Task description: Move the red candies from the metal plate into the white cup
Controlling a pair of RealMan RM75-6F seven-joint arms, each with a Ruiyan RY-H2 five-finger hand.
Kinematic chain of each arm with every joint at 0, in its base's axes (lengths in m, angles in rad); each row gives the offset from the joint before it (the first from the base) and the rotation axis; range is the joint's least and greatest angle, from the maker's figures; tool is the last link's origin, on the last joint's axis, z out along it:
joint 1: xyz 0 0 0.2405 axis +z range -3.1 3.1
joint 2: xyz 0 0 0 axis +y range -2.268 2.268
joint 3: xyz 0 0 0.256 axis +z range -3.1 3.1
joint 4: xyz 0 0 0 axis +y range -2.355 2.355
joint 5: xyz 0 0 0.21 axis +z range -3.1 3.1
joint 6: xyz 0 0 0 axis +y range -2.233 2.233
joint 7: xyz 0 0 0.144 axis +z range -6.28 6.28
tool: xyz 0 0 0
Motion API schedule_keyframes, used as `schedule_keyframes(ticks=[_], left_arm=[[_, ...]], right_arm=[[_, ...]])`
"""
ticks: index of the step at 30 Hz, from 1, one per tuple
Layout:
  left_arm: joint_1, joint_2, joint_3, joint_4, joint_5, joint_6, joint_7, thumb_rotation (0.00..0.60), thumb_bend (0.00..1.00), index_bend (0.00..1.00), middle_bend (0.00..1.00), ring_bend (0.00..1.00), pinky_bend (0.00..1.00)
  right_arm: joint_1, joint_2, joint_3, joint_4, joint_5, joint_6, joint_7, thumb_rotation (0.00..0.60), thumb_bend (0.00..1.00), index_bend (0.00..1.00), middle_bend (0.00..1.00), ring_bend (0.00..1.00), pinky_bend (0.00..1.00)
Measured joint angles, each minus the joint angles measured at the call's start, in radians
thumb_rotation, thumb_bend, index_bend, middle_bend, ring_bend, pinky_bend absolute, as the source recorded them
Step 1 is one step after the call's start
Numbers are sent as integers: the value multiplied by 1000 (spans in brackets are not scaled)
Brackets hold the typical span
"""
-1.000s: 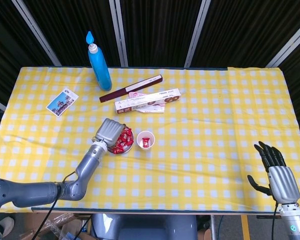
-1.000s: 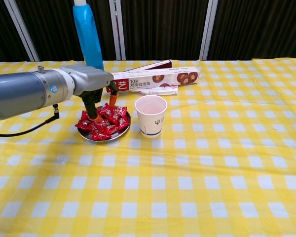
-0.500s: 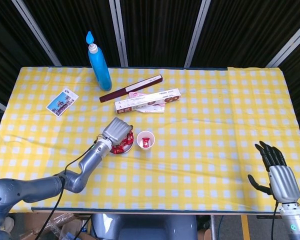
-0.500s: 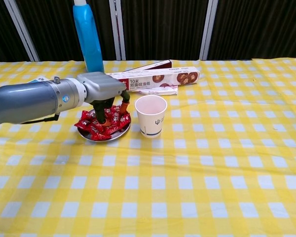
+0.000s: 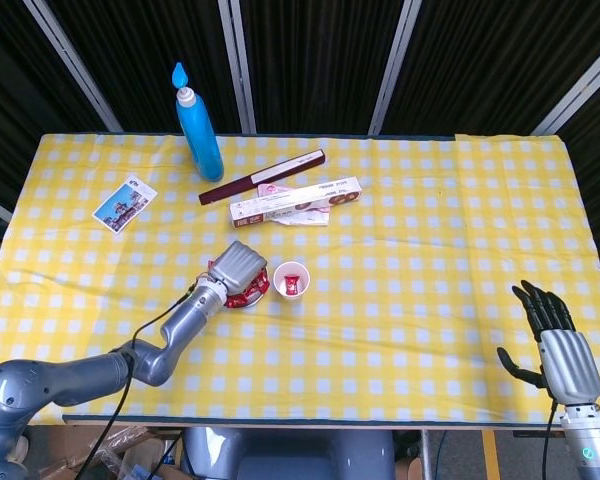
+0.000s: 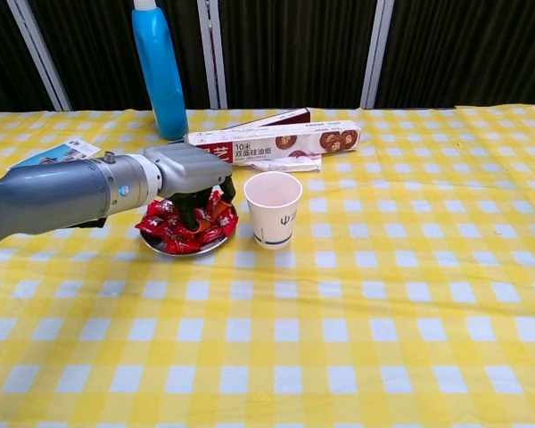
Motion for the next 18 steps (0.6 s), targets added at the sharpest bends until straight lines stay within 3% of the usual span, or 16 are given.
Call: schedule_keyframes(ticks=[9, 18], left_arm=[[18, 48, -7, -68, 11, 33, -1, 600, 489, 631, 1000, 1000, 1000], [27, 163, -49, -226, 25, 96, 1, 600, 489, 629, 1000, 1000, 1000]], right_arm=[[-2, -1, 1, 1, 0, 4, -1, 600, 388, 0, 0, 0, 0], [-3, -2, 1, 1, -3, 5, -4, 600, 388, 0, 0, 0, 0]])
